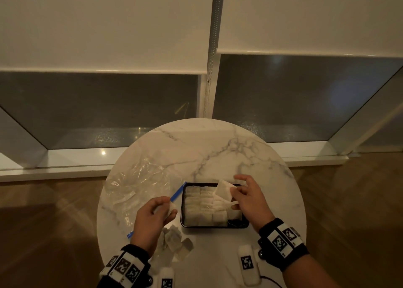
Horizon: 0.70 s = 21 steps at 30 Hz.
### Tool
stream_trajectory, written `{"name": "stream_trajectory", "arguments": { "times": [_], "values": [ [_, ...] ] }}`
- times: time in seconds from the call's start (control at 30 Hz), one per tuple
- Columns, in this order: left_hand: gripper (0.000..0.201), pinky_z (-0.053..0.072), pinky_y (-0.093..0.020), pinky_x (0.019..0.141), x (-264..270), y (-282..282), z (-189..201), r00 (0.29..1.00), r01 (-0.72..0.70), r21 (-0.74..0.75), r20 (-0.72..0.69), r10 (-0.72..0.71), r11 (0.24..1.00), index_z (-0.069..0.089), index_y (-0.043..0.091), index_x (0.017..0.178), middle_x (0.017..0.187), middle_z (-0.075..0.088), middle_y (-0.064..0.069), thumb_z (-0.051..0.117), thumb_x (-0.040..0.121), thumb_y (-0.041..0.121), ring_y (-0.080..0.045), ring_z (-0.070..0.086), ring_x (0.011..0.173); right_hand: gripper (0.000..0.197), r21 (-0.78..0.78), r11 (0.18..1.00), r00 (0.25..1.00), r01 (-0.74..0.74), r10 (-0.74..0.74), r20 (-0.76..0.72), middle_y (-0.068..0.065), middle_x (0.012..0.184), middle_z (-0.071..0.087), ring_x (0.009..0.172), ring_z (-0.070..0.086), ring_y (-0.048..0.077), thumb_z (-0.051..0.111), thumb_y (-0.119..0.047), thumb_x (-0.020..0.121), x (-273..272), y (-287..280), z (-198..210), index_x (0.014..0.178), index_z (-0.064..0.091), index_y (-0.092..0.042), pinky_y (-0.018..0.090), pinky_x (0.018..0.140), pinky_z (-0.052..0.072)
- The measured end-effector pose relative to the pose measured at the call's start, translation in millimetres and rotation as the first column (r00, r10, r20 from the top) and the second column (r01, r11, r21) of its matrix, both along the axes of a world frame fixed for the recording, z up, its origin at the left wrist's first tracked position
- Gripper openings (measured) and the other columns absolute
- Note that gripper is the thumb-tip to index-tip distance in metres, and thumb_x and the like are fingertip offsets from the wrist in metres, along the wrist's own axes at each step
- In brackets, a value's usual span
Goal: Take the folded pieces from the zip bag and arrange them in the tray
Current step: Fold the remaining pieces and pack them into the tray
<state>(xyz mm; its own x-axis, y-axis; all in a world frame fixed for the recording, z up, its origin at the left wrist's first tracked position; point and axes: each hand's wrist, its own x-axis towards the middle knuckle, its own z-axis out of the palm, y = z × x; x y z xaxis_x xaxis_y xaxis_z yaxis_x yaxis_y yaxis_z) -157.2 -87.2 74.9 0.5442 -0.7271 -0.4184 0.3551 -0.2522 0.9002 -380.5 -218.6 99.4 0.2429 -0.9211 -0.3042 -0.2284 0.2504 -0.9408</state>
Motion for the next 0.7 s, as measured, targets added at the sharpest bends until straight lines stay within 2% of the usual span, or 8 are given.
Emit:
{"name": "stream_trajectory", "arguments": {
  "times": [0.1,0.17,0.23,0.33,0.43,0.53,0.6,0.7],
  "values": [
    [0.016,0.058,-0.034,0.073,-1.8,-3.3,-19.7,0.996,0.059,0.12,0.066,-0.067,0.991,0.069,0.009,0.109,0.107,0.07,-0.014,0.057,0.099,0.007,-0.029,0.071,0.094,0.025,-0.055,0.998,0.998,0.027,-0.031,-0.06,0.022,0.086,0.064,0.074,0.061,0.024,0.053,-0.004,0.095,-16.1,-12.0,-11.5,0.106,0.06,-0.025,0.035,0.061,0.057],
    [0.018,0.057,-0.034,0.074,-3.3,-5.0,-39.9,0.985,0.088,0.236,0.121,-0.119,0.968,0.066,0.009,0.114,0.107,0.068,-0.014,0.056,0.099,0.01,-0.027,0.068,0.092,0.02,-0.086,0.996,0.987,-0.002,-0.012,-0.163,0.013,0.076,0.063,0.068,0.061,0.023,0.054,-0.002,0.095,-25.3,-19.9,-23.3,0.095,0.068,-0.016,0.041,0.065,0.057],
    [0.025,0.059,-0.035,0.075,-5.4,-7.8,-59.6,0.969,0.109,0.365,0.168,-0.181,0.925,0.062,0.007,0.122,0.102,0.068,-0.013,0.059,0.098,0.013,-0.024,0.068,0.087,0.021,-0.07,0.997,0.958,-0.037,0.015,-0.287,0.004,0.076,0.066,0.063,0.064,0.018,0.056,-0.002,0.092,-32.2,-26.2,-34.7,0.091,0.072,-0.015,0.045,0.071,0.059],
    [0.04,0.061,-0.039,0.082,-9.9,-13.6,-82.8,0.94,0.136,0.509,0.206,-0.273,0.85,0.059,0.009,0.127,0.103,0.069,-0.009,0.071,0.091,0.023,-0.02,0.069,0.083,0.014,-0.065,0.985,0.876,-0.159,0.111,-0.469,0.001,0.082,0.069,0.071,0.068,0.017,0.066,-0.011,0.085,-39.5,-34.5,-49.0,0.087,0.073,-0.023,0.041,0.076,0.061],
    [0.048,0.059,-0.036,0.085,-13.8,-19.8,-96.2,0.902,0.13,0.586,0.266,-0.341,0.8,0.062,0.014,0.124,0.102,0.07,-0.004,0.078,0.084,0.034,-0.015,0.068,0.085,0.013,-0.029,0.957,0.786,-0.287,0.218,-0.579,-0.003,0.084,0.067,0.073,0.066,0.013,0.075,-0.015,0.08,-42.2,-38.6,-57.3,0.085,0.071,-0.026,0.031,0.072,0.059],
    [0.04,0.055,-0.026,0.074,-17.6,-25.0,-98.3,0.904,0.114,0.592,0.271,-0.33,0.798,0.063,0.013,0.122,0.09,0.069,0.0,0.076,0.086,0.028,-0.01,0.066,0.079,0.028,-0.005,0.926,0.707,-0.377,0.284,-0.647,-0.002,0.082,0.061,0.069,0.057,0.011,0.066,-0.005,0.083,-41.0,-40.3,-61.2,0.098,0.06,-0.027,0.017,0.06,0.048],
    [0.035,0.049,-0.021,0.061,-19.9,-26.8,-95.0,0.913,0.116,0.578,0.259,-0.316,0.808,0.064,0.012,0.12,0.081,0.07,0.0,0.074,0.088,0.023,-0.01,0.067,0.073,0.031,0.02,0.905,0.671,-0.424,0.329,-0.665,0.0,0.08,0.059,0.069,0.054,0.013,0.059,-0.002,0.086,-40.1,-43.9,-65.2,0.101,0.056,-0.028,0.021,0.062,0.048],
    [0.034,0.048,-0.02,0.057,-21.2,-27.7,-93.6,0.922,0.11,0.571,0.246,-0.298,0.814,0.065,0.012,0.119,0.077,0.072,-0.002,0.074,0.088,0.02,-0.012,0.069,0.07,0.025,0.084,0.846,0.545,-0.526,0.412,-0.731,-0.002,0.083,0.06,0.076,0.057,0.015,0.054,-0.003,0.088,-35.6,-51.1,-72.4,0.098,0.061,-0.025,0.032,0.074,0.055]
  ]
}}
